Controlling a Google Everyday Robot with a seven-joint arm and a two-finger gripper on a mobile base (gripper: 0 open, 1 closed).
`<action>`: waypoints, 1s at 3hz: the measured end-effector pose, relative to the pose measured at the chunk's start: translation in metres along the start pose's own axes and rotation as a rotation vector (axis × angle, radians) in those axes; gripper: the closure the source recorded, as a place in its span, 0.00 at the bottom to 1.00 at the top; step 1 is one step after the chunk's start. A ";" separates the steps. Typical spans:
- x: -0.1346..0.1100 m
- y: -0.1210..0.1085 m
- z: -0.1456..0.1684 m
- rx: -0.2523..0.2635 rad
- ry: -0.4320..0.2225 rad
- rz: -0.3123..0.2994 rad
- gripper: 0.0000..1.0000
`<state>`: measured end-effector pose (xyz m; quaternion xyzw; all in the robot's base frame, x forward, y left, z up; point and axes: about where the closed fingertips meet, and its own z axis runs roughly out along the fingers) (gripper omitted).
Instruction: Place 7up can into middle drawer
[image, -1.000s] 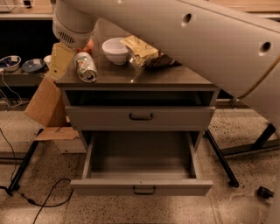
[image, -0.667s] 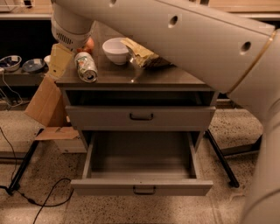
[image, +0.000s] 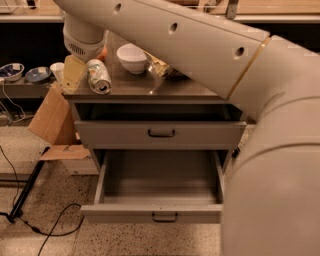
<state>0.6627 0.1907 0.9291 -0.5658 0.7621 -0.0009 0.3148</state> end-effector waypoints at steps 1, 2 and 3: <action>0.006 -0.002 0.019 -0.017 0.050 0.000 0.00; 0.021 -0.004 0.046 -0.056 0.133 0.027 0.00; 0.018 -0.002 0.053 -0.066 0.147 0.020 0.00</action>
Offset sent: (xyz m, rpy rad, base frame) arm 0.0227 -0.0039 -0.0492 -0.1108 0.1174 -0.0399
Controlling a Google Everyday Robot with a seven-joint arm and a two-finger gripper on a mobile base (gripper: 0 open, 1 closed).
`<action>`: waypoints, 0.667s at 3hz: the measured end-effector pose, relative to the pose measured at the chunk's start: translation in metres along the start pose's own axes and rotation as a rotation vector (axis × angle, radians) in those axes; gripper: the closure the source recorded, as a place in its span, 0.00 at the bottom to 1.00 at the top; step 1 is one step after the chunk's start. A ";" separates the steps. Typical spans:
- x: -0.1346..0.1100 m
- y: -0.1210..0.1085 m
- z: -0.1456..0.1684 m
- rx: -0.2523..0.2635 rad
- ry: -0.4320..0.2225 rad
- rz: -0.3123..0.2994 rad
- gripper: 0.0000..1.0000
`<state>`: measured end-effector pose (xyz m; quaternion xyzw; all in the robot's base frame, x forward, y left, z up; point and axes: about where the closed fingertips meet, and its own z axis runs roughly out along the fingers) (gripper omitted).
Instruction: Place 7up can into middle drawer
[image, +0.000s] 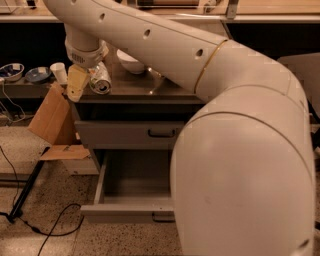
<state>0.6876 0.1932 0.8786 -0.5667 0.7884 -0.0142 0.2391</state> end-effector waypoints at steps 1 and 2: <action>-0.004 0.001 0.012 -0.024 0.013 0.001 0.00; -0.001 0.001 0.024 -0.061 0.034 0.009 0.00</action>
Offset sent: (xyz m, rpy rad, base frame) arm 0.0142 0.0077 -0.0310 -0.0137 0.1203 0.0019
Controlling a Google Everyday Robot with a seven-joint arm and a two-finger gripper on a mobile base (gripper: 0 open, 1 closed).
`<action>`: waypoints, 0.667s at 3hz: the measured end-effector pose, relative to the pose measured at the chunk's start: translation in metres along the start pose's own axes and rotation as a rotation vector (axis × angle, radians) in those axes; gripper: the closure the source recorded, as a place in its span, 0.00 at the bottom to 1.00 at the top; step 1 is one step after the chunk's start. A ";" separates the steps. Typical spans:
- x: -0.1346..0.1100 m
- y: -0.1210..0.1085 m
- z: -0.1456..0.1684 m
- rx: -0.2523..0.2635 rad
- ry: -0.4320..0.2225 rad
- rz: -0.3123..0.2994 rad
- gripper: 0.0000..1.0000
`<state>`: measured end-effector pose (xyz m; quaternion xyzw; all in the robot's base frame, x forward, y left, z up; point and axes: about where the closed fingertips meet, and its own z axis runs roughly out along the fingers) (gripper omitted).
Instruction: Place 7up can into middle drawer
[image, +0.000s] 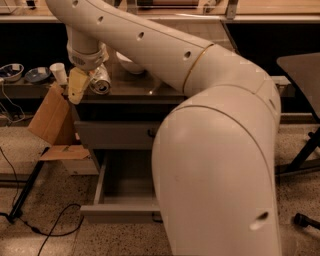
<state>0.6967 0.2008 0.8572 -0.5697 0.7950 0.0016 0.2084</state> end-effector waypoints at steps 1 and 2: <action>0.004 -0.001 0.010 -0.032 0.022 0.004 0.00; 0.007 -0.003 0.015 -0.051 0.039 0.004 0.00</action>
Offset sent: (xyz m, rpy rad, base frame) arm 0.0080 -0.0083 -0.0152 -0.0286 0.0810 0.0036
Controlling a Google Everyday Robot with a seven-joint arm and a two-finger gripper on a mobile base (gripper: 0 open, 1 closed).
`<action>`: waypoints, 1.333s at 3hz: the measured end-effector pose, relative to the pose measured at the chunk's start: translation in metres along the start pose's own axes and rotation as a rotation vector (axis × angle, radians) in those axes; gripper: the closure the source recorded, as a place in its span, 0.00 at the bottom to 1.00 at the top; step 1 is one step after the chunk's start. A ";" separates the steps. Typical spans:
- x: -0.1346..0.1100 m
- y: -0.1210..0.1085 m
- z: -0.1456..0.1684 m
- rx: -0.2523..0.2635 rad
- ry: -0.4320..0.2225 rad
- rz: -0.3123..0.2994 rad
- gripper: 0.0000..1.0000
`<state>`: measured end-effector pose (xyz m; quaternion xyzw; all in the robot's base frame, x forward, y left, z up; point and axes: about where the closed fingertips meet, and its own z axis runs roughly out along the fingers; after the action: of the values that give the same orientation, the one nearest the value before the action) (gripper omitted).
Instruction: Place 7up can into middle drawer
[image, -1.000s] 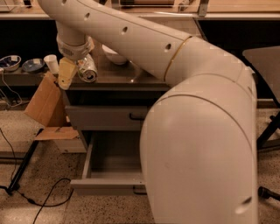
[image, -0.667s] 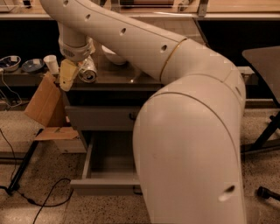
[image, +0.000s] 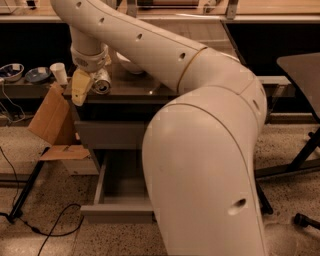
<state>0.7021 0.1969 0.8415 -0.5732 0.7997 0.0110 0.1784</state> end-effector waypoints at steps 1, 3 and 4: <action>0.000 0.000 0.004 -0.016 0.012 -0.011 0.17; 0.002 0.001 0.004 -0.021 0.030 -0.018 0.72; 0.004 0.001 0.001 -0.016 0.034 -0.017 0.95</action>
Offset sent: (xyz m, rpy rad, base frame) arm 0.0005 -0.0010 -0.0002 -0.0279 0.0316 0.0251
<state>0.7009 0.1939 0.8390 -0.5813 0.7977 0.0060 0.1602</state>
